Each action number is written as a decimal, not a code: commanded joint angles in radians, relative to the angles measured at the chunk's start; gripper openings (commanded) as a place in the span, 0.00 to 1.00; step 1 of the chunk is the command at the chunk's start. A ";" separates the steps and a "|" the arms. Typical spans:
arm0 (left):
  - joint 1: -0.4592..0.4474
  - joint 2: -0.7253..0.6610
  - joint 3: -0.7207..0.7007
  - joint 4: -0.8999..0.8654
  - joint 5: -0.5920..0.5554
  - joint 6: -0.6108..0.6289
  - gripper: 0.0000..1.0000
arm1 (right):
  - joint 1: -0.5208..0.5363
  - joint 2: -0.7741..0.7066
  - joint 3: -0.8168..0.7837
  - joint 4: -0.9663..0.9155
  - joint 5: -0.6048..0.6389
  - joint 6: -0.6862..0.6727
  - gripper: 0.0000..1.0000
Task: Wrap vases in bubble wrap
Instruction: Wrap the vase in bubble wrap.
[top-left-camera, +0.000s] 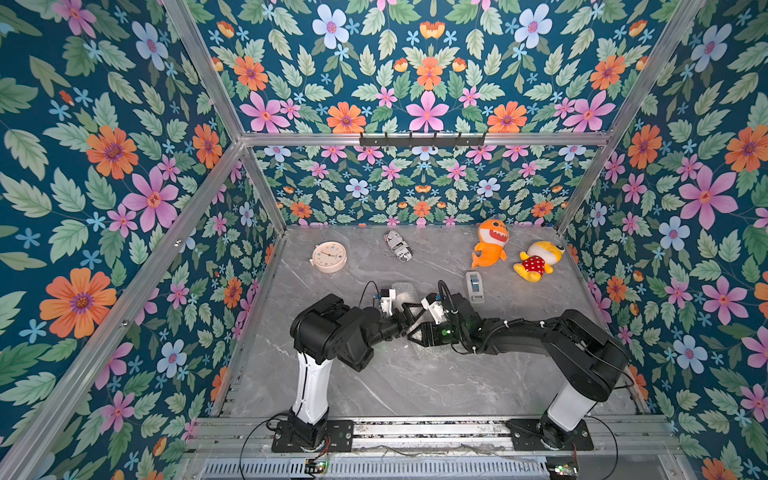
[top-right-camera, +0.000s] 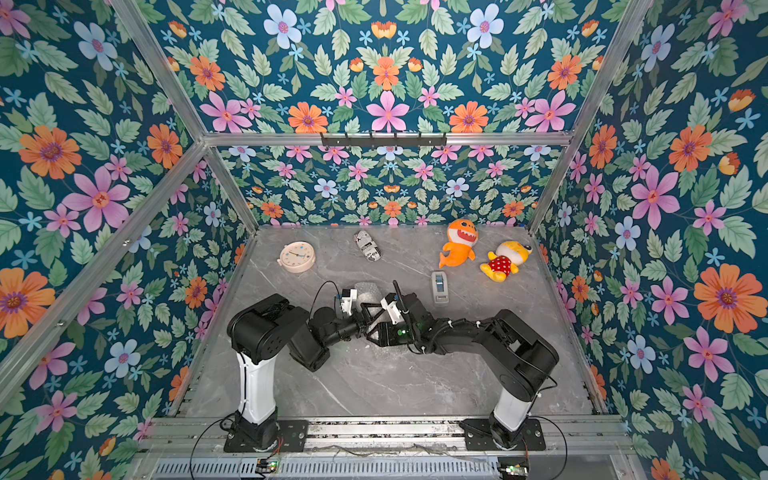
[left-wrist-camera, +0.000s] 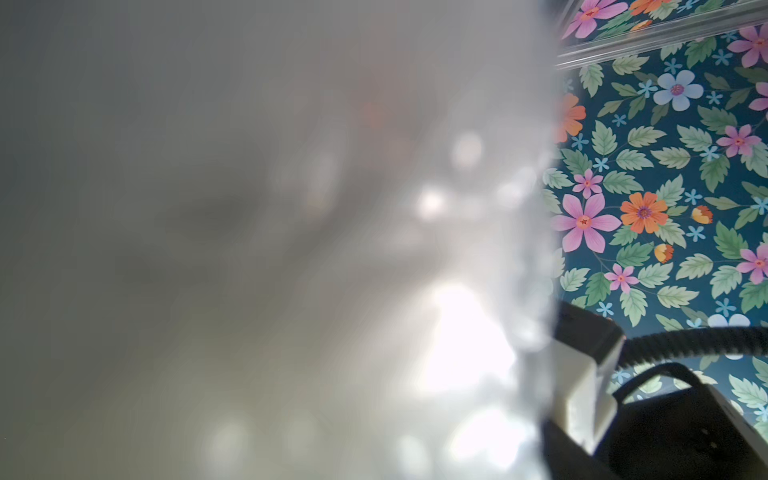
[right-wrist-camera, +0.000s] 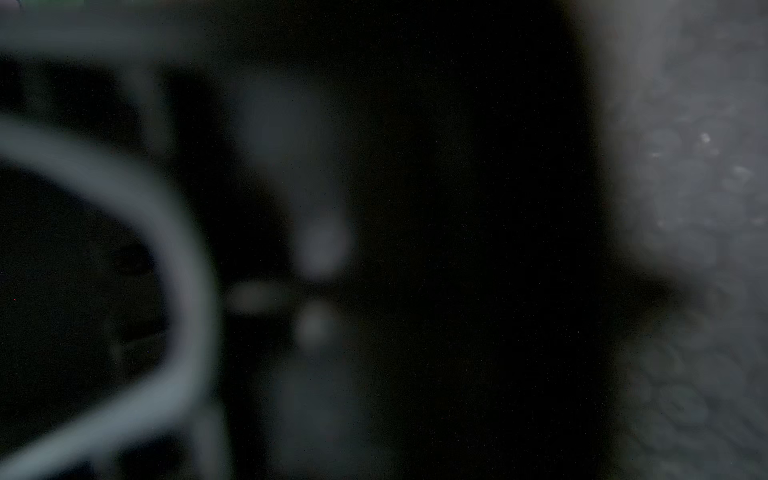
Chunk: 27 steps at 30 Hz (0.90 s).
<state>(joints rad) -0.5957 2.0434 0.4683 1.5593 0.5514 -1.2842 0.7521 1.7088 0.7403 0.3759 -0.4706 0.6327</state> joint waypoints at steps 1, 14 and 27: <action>-0.001 0.015 0.008 0.094 0.024 -0.026 0.84 | 0.009 -0.001 0.005 0.093 -0.062 -0.007 0.46; 0.004 0.009 0.040 -0.053 0.045 0.053 0.47 | 0.049 -0.028 0.034 -0.139 0.066 -0.095 0.68; 0.018 -0.051 0.228 -0.584 0.233 0.367 0.36 | -0.215 -0.317 -0.135 -0.248 0.007 -0.120 0.75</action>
<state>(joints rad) -0.5831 1.9930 0.6739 1.0695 0.7174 -1.0142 0.6064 1.3983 0.6289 0.1081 -0.3798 0.4908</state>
